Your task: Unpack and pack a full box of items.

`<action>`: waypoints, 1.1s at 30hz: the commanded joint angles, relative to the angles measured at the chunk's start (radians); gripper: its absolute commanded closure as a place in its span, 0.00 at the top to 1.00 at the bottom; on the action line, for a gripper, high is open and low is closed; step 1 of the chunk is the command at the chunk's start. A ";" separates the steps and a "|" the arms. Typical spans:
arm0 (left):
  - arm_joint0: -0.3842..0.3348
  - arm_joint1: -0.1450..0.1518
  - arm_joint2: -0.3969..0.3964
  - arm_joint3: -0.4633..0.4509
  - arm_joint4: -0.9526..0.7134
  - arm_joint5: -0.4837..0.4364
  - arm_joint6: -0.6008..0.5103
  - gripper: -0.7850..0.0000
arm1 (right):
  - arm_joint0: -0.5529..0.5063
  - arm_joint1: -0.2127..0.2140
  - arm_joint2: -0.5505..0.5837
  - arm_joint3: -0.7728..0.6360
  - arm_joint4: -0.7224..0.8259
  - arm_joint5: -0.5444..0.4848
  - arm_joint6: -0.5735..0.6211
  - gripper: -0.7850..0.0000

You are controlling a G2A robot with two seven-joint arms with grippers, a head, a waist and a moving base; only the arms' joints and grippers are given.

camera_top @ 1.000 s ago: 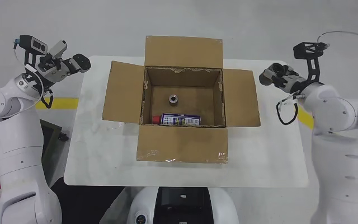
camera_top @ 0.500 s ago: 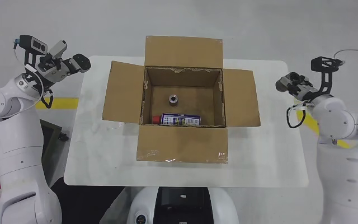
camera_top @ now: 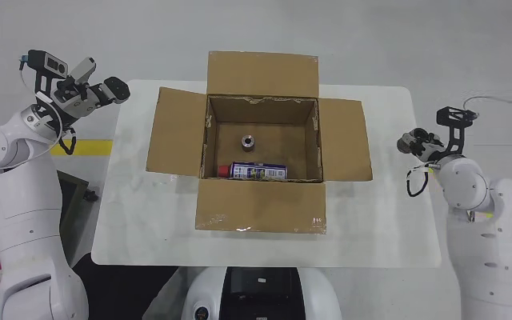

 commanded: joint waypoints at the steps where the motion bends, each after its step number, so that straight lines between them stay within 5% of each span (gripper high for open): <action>1: 0.000 0.000 0.000 0.000 0.000 0.000 0.000 1.00 | -0.010 0.000 -0.001 0.003 0.002 0.004 -0.004 0.00; 25: 0.000 0.000 0.000 0.000 0.000 0.000 0.000 1.00 | -0.047 -0.009 -0.073 0.048 0.021 0.033 -0.101 0.04; 27: 0.000 0.000 0.000 0.000 0.000 0.000 0.000 1.00 | -0.045 -0.009 -0.077 0.055 0.018 0.030 -0.101 0.15; 30: 0.000 0.000 0.000 0.000 0.000 0.000 0.000 1.00 | -0.043 -0.008 -0.081 0.059 0.013 0.030 -0.099 0.46; 33: 0.000 0.000 0.000 0.000 0.000 0.000 0.000 1.00 | -0.045 -0.008 -0.083 0.057 0.013 0.025 -0.092 0.57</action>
